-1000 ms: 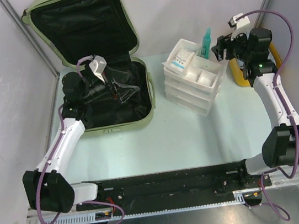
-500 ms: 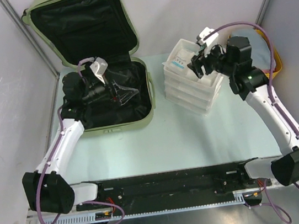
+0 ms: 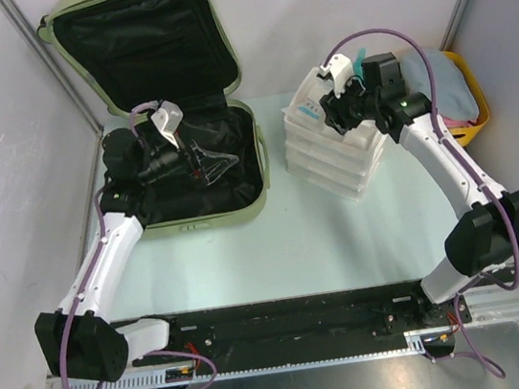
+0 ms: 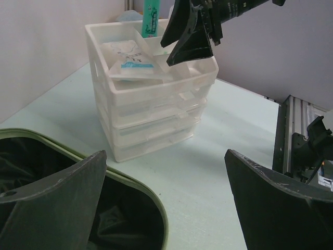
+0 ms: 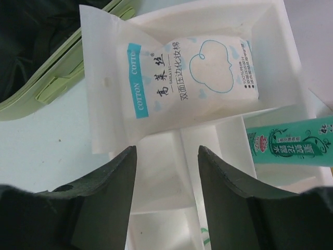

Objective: Open, take out, and arrange the luggage

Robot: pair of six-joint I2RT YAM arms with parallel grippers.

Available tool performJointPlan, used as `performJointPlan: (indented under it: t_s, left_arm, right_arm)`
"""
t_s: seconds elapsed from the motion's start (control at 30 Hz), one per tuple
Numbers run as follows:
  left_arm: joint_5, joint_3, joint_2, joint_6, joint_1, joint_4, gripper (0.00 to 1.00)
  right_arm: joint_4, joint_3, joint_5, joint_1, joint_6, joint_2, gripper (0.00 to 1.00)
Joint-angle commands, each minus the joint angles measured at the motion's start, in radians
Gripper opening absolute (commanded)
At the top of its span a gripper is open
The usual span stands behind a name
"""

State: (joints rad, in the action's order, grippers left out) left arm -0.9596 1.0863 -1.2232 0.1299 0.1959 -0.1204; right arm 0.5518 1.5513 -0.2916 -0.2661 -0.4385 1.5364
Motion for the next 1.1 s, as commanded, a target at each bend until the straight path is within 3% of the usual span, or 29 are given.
performJointPlan:
  t_s: [0.0, 0.33, 0.63, 0.83, 1.07]
  left_arm:
    - [0.009, 0.001, 0.034, -0.026, -0.006, -0.007, 0.99]
    - [0.002, -0.008, 0.042, -0.033, -0.006, 0.001, 0.99]
    - [-0.002, -0.002, 0.033, -0.036, -0.006, 0.002, 0.99]
    - [-0.002, -0.006, 0.03, -0.039, -0.006, 0.007, 0.99]
    - [-0.01, -0.012, 0.018, -0.033, -0.006, 0.007, 0.99]
  right_arm:
    - [0.034, 0.085, 0.002, 0.005, -0.029, 0.051, 0.53]
    - [0.183, 0.164, -0.073, 0.054, -0.025, 0.111, 0.38]
    - [0.258, 0.109, -0.067, 0.042, -0.003, 0.038, 0.0]
    - [0.277, -0.006, -0.023, 0.016, 0.096, -0.102, 0.0]
    - [0.3, -0.134, 0.182, 0.034, 0.23, -0.277, 0.0]
